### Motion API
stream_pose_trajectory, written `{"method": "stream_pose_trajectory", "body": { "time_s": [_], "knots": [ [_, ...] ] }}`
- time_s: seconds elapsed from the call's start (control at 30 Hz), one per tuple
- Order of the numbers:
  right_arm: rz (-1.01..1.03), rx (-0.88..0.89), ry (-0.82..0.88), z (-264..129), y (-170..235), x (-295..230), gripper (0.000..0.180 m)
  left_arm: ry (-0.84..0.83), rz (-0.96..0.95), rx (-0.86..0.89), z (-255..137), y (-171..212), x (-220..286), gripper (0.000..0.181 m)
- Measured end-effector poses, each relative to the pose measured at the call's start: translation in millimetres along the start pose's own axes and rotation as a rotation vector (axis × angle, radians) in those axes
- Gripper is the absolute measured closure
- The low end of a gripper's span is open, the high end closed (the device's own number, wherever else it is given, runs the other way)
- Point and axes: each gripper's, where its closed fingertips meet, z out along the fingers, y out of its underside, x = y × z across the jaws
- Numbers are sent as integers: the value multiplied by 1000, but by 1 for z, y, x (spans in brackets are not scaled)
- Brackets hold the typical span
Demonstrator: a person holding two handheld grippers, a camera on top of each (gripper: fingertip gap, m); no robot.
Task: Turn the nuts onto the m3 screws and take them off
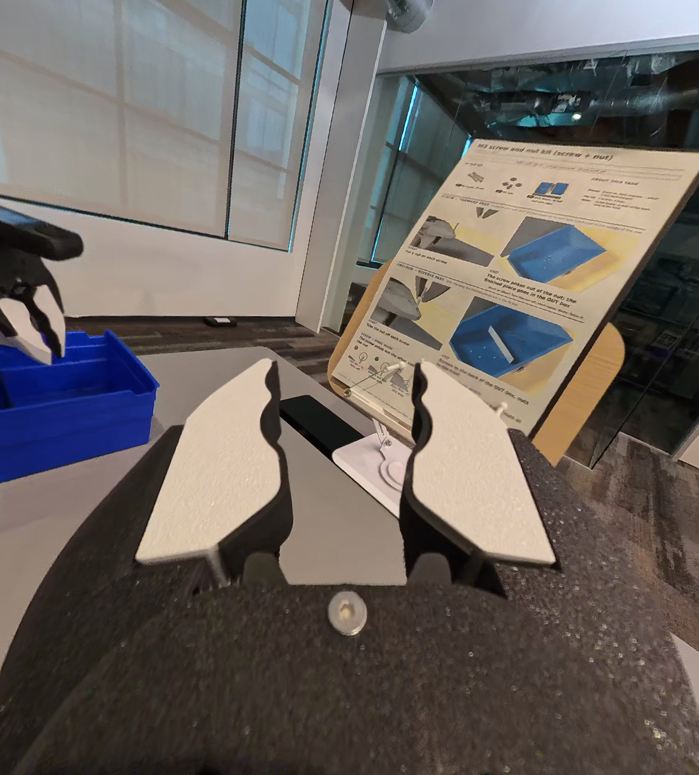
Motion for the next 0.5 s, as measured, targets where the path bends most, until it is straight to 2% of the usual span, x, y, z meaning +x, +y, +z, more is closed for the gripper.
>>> {"method": "stream_pose_trajectory", "body": {
  "time_s": [0.03, 0.3, 0.5],
  "knots": [
    [1, -6, -7, 2, 2, -2, 120, 13, -3, -25, 11, 8, -3, 166],
    [-18, -46, -6, 11, 13, -5, 120, 49, 65, -224, 71, 21, -13, 166],
    [-27, -43, -2, 10, 10, -4, 120, 88, 61, -243, 92, 21, -9, 167]
  ]
}}
